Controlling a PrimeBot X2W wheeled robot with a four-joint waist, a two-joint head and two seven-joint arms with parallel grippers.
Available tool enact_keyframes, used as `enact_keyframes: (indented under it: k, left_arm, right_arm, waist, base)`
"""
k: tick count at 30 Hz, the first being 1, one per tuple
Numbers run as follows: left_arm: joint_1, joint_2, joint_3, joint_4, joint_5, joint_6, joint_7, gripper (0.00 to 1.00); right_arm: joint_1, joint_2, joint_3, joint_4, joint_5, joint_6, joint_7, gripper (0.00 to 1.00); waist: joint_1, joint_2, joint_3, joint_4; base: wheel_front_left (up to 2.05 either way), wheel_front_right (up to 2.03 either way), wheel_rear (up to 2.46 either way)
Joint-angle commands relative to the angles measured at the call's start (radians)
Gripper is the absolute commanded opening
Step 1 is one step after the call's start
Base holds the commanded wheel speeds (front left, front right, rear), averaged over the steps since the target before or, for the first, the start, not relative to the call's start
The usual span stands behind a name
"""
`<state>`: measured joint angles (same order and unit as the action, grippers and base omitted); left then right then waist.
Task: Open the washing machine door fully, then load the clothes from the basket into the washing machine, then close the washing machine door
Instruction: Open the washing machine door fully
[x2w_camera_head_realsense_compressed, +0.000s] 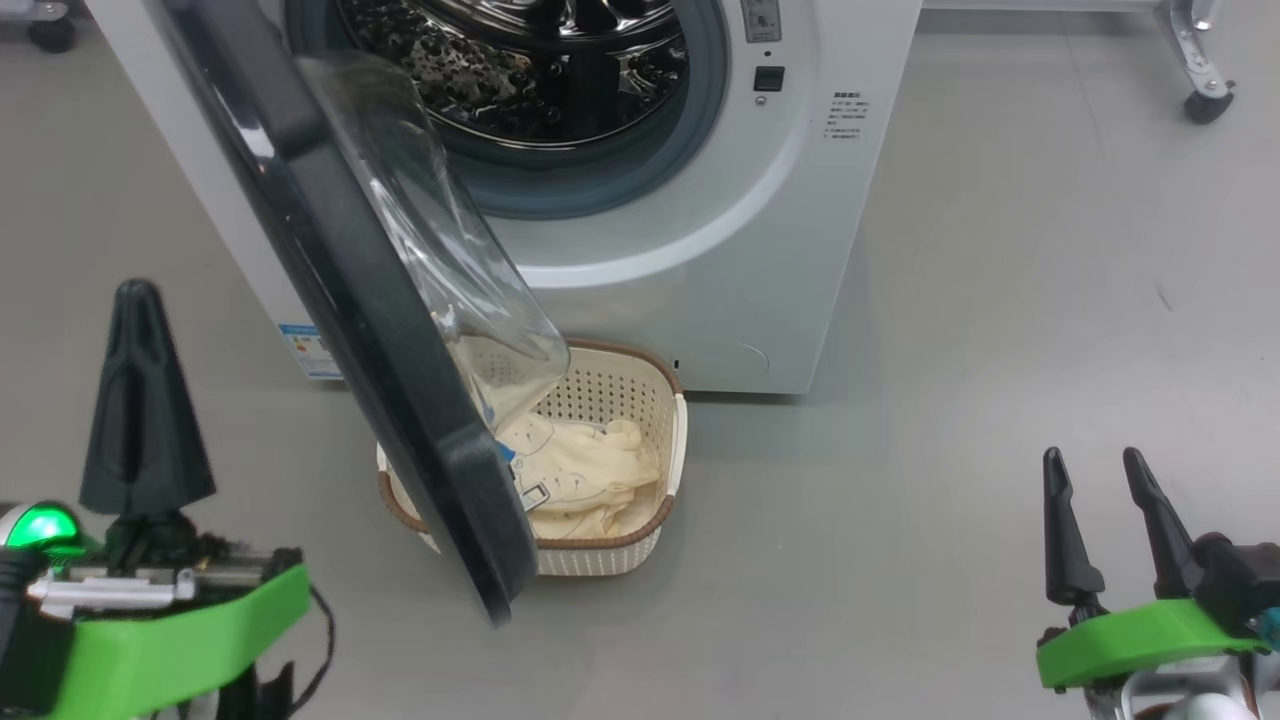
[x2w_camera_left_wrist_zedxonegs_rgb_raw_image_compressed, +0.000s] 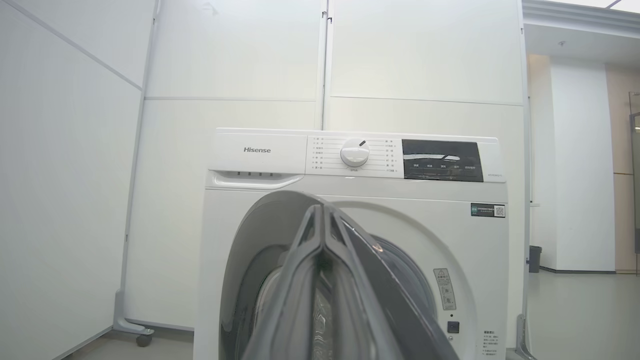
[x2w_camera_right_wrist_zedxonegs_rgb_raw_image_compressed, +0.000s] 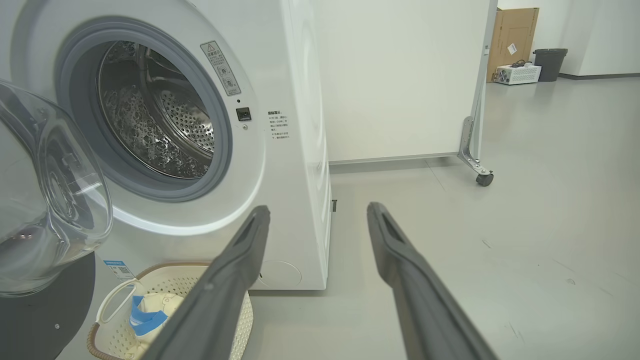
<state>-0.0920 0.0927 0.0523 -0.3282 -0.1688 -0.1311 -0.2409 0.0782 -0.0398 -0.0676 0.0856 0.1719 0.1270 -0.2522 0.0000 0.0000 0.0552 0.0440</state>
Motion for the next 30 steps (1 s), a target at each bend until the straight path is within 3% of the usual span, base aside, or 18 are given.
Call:
enact_keyframes:
  k: [1,8,15,21,30]
  left_arm:
    - [-0.05,0.019,0.015,-0.053,0.01,0.0,0.011,0.0]
    - [-0.118,-0.023,-0.286,-0.232,-0.02,0.002,0.194,0.0]
    - [-0.055,-0.041,-0.529,-0.113,-0.175,0.095,0.299,0.0]
    - [-0.026,-0.042,-0.601,0.046,-0.189,0.163,0.299,0.0]
    - [-0.024,-0.042,-0.617,0.163,-0.199,0.237,0.246,0.0]
  right_arm:
    - [-0.016,-0.011,0.016,-0.034,0.005,0.004,-0.01,1.0]
    - [-0.018,-0.011,0.02,-0.03,0.013,0.004,-0.01,1.0]
    - [-0.026,-0.01,0.029,-0.026,0.021,0.004,-0.01,1.0]
    - [-0.034,-0.01,0.034,-0.025,0.023,0.004,-0.01,1.0]
    - [-0.037,-0.01,0.03,-0.028,0.027,0.004,-0.01,1.0]
  waist:
    - [0.0,0.0,-0.003,0.009]
    - [0.0,0.0,-0.009,0.045]
    - [0.0,0.0,-0.011,0.056]
    - [0.0,0.0,-0.005,0.056]
    - [0.0,0.0,0.013,0.065]
  base:
    - [0.0,0.0,0.0]
    - [0.0,0.0,0.0]
    - [0.0,0.0,0.0]
    - [0.0,0.0,0.0]
    - [0.0,0.0,0.0]
